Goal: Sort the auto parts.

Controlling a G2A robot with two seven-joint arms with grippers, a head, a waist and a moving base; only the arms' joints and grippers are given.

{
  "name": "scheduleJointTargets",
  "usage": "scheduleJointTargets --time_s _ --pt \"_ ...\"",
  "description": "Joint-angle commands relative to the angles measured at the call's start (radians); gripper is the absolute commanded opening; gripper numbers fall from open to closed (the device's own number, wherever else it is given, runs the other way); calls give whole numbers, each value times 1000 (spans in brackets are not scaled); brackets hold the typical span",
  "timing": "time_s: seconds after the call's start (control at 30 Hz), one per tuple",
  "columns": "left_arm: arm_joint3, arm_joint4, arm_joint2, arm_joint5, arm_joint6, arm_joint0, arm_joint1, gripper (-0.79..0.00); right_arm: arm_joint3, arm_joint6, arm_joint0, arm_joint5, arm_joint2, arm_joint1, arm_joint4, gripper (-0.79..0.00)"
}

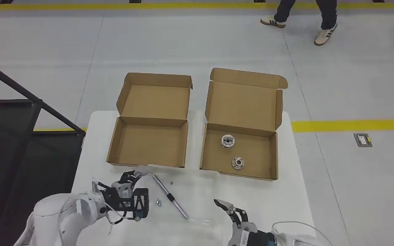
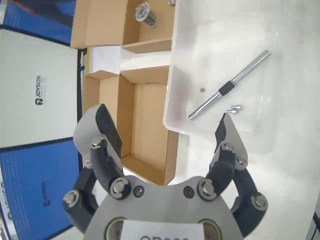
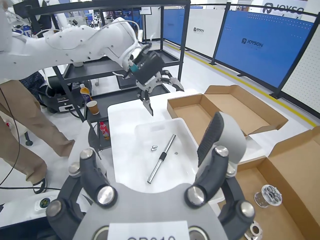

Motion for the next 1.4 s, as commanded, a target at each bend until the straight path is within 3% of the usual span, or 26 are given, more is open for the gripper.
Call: scheduleJointTargets --time_s 0.0,0.13,0.53,0.73,0.93,1.1,1.27,1.37 --pt "25 91 61 2 68 -40 27 0 -16 -55 -32 0 16 23 -20 0" --pt "75 187 146 2 167 -119 70 0 -24 -140 -88 0 77 53 -41 0" --pt "76 186 149 7 164 -116 70 0 -24 -140 -88 0 77 53 -41 0" --pt "60 257 244 2 106 -151 76 0 10 -140 -56 0 51 60 -5 0" --pt "108 409 383 2 206 -278 108 0 23 -174 -65 0 63 80 7 0" --pt "183 574 542 2 373 -430 136 0 25 -249 -117 0 100 110 -20 0" --pt "242 568 735 2 375 -584 153 0 42 -372 -175 0 181 137 -29 0" --pt "248 555 759 2 375 -605 156 0 44 -384 -188 0 199 140 -33 0"
